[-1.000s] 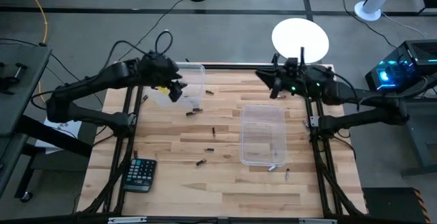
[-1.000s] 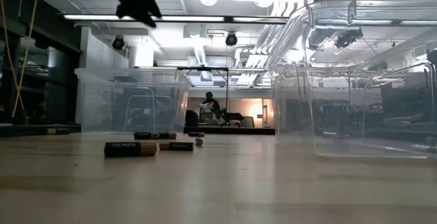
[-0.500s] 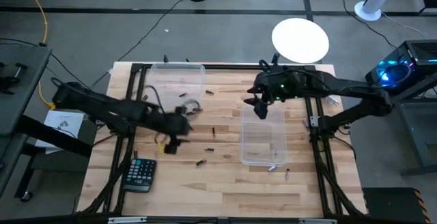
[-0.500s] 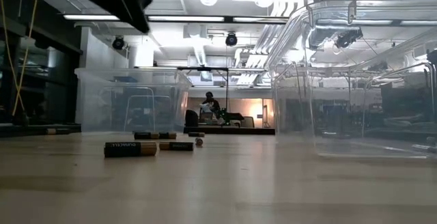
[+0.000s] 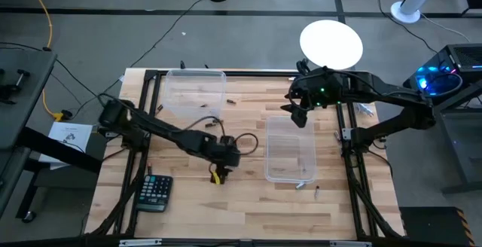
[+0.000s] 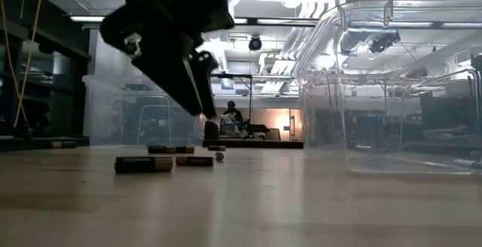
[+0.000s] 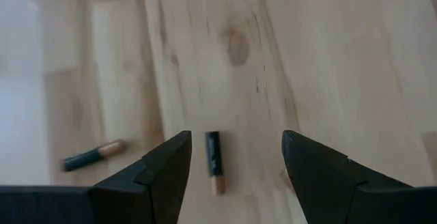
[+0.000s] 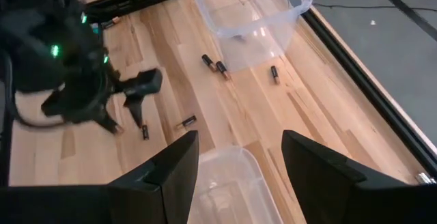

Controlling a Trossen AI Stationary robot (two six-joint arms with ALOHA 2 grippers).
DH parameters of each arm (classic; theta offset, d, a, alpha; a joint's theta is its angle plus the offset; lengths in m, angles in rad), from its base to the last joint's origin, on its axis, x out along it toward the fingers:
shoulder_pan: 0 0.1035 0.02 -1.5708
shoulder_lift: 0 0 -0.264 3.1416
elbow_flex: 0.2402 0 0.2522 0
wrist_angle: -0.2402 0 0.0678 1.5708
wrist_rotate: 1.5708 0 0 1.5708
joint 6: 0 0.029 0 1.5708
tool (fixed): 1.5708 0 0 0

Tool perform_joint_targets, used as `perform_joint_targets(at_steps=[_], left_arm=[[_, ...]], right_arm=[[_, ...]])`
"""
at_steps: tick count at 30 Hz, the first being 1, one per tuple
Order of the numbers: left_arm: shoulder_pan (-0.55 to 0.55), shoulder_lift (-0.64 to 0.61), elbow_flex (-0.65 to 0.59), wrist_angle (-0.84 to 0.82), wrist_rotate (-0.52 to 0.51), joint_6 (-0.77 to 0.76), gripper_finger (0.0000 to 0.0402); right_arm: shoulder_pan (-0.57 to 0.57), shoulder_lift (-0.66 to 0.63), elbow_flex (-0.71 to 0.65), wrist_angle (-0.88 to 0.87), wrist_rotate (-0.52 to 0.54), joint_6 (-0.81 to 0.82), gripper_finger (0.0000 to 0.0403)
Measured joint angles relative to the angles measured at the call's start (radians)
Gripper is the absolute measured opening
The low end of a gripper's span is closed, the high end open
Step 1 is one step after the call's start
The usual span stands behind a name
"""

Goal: Sort batteries
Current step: Put the black battery into the left transparent bin

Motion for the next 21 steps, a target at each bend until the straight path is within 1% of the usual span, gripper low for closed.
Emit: perform_joint_targets(at_steps=[6,10,12,13,15,17,18,19,21], left_arm=[[0.011,0.097,0.002,-0.025,0.025,-0.113,0.0220],[0.017,0.133,0.005,-0.020,0.000,-0.121,0.0210],[0.025,0.145,0.007,-0.019,-0.021,-0.130,0.0186],[0.031,0.148,0.007,-0.022,-0.025,-0.131,0.0168],[0.046,0.158,0.007,-0.021,-0.027,-0.131,0.0116],[0.065,0.153,0.007,-0.033,-0.025,-0.130,0.0050],[0.077,0.144,0.006,-0.044,-0.014,-0.130,0.0028],[0.087,0.129,0.006,-0.055,-0.006,-0.131,0.0020],[0.106,0.084,-0.001,-0.120,-0.049,-0.107,0.0026]], right_arm=[[0.000,0.000,0.000,0.000,0.006,-0.017,0.0206],[0.000,0.000,0.000,-0.010,0.010,-0.018,0.0206],[0.000,0.000,0.000,-0.010,0.028,-0.018,0.0206],[0.000,0.000,0.000,-0.010,0.033,-0.017,0.0206],[0.000,0.000,0.000,-0.010,0.038,-0.016,0.0206],[0.000,0.000,0.000,-0.010,0.040,-0.014,0.0206],[0.000,0.000,0.000,-0.010,0.040,-0.008,0.0206],[0.000,0.000,0.000,-0.010,0.040,0.000,0.0206],[0.000,0.000,0.000,-0.010,0.040,0.012,0.0206]])
